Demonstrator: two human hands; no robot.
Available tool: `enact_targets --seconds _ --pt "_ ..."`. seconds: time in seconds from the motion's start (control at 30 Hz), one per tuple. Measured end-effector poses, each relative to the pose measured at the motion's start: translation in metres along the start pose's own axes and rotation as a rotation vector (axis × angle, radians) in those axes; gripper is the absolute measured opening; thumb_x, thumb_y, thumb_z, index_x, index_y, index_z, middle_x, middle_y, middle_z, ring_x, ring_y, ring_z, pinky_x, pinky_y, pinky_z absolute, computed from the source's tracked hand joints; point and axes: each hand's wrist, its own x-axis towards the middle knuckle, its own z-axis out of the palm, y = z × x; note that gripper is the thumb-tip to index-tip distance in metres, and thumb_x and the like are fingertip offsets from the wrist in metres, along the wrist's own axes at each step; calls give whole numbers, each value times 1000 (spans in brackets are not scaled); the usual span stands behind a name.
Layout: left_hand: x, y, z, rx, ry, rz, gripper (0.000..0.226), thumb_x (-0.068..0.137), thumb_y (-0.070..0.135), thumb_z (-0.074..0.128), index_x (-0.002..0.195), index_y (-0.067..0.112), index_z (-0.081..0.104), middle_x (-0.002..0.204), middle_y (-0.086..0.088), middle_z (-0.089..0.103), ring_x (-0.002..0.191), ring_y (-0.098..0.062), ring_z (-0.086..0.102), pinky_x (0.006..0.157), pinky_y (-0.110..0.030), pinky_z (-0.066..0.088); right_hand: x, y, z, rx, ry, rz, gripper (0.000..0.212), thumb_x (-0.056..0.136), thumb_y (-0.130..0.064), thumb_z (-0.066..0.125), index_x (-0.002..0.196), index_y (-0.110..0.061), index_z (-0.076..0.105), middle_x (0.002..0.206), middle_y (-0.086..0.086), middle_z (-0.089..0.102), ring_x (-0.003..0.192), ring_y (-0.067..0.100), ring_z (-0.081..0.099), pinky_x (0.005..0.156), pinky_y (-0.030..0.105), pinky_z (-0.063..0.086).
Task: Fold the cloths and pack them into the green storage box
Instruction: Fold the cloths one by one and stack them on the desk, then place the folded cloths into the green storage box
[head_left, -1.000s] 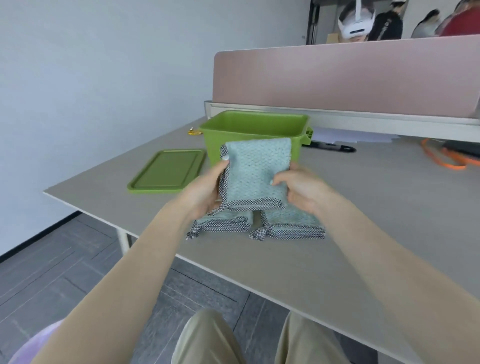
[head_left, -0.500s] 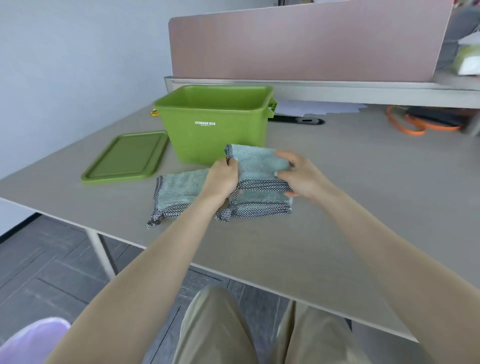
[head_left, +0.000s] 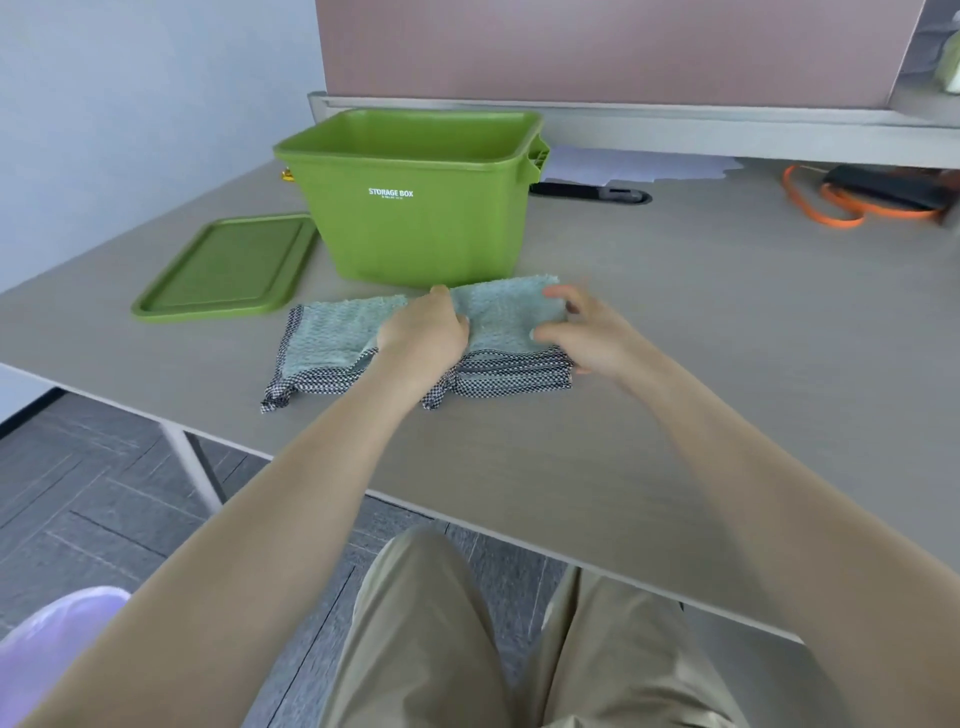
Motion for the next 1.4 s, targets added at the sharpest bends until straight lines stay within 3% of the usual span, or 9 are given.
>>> enact_targets --seconds 0.1,0.27,0.4,0.57,0.83,1.0,1.13,1.27,1.4 --pt "-1 0 -14 33 177 25 34 95 33 41 121 16 54 115 -11 62 103 -32 58 70 -32 37 10 4 -4 31 175 70 54 76 -45 56 123 -19 47 119 2 55 101 23 57 92 42 49" --pt "5 -1 -12 -93 108 208 47 98 39 30 139 19 42 142 -12 41 130 -29 37 104 -41 34 15 -5 -1 -189 56 131 44 79 -54 49 60 -16 41 57 2 47 56 24 48 57 29 36" --pt "4 2 25 -73 -216 123 61 96 52 20 149 25 10 160 -7 2 145 -35 8 116 -49 12 17 -16 6 -260 -3 102 24 82 -40 55 79 -16 53 82 2 60 82 24 58 72 29 42" --pt "1 1 35 -118 -200 112 63 96 51 24 150 25 5 160 -7 -6 144 -37 12 114 -46 16 11 -24 5 -144 -16 83 11 83 -23 55 82 -14 49 80 2 53 63 14 49 49 24 33" --pt "-13 0 33 -884 -4 -23 83 85 46 56 149 32 4 159 0 4 145 -15 15 113 -28 14 -4 -21 12 458 86 10 38 75 -8 63 108 -5 46 102 9 60 90 25 64 77 39 53" --pt "-20 -5 7 -1841 -435 -208 67 75 60 61 132 26 49 123 -3 65 107 -22 65 85 -41 53 -22 -58 -4 709 17 -216 39 75 -3 64 106 -10 41 105 14 58 84 23 62 73 36 51" --pt "-30 -14 -7 -1930 -577 -144 68 78 70 42 129 27 55 128 -4 62 118 -26 57 98 -50 40 -34 -87 -14 765 -25 -264 44 79 -1 62 118 -3 42 115 21 60 91 28 63 82 41 52" --pt "-24 -24 -33 -1991 -509 -136 67 70 58 58 119 12 60 121 -11 66 108 -25 64 96 -46 49 -30 -99 -13 687 59 -217 51 82 0 60 128 -6 39 92 4 64 75 18 65 64 29 54" --pt "-6 -36 -70 -1615 -379 -91 43 86 45 55 118 17 60 114 -4 70 103 -21 67 87 -36 55 -15 -110 -8 495 83 -237 60 80 -5 61 133 -22 38 92 0 63 80 19 66 65 28 56"
